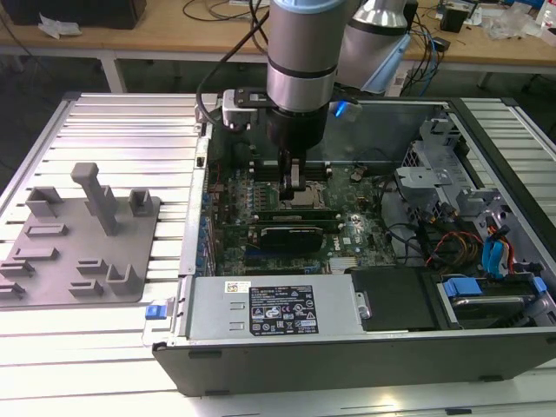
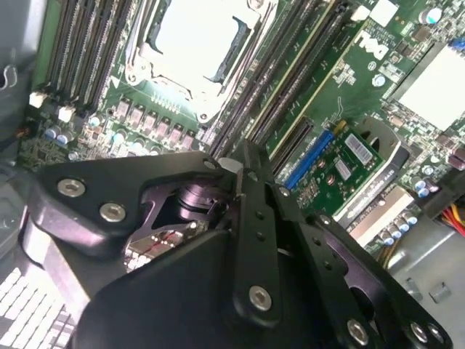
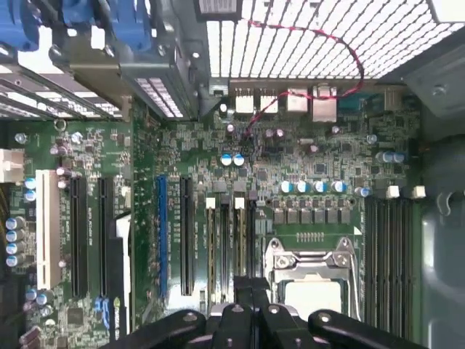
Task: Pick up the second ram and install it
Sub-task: 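Press down the second ram until it locks into place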
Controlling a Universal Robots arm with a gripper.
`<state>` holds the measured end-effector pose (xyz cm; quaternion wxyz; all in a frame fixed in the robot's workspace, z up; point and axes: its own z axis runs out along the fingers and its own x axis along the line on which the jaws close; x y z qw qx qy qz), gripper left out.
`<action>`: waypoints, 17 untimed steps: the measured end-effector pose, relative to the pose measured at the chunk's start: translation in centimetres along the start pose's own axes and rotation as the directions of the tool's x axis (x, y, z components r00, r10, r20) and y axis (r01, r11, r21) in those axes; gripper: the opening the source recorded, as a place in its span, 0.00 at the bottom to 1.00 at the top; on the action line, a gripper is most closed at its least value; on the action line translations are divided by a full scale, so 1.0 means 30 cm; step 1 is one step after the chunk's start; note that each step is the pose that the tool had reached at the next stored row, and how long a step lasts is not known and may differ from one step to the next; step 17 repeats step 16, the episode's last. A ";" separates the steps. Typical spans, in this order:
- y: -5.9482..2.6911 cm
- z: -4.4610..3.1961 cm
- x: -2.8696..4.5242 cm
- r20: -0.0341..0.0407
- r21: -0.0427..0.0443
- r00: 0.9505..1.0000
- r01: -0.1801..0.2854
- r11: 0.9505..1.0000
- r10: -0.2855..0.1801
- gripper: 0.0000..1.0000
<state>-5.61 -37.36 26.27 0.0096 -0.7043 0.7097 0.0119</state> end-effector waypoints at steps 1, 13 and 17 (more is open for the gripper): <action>0.000 0.000 0.000 0.000 0.000 1.000 0.000 1.000 0.000 0.08; -0.112 -0.001 -0.001 0.000 0.000 1.000 0.000 1.000 0.000 0.08; -0.112 -0.001 -0.001 0.000 0.000 1.000 0.000 1.000 0.000 0.08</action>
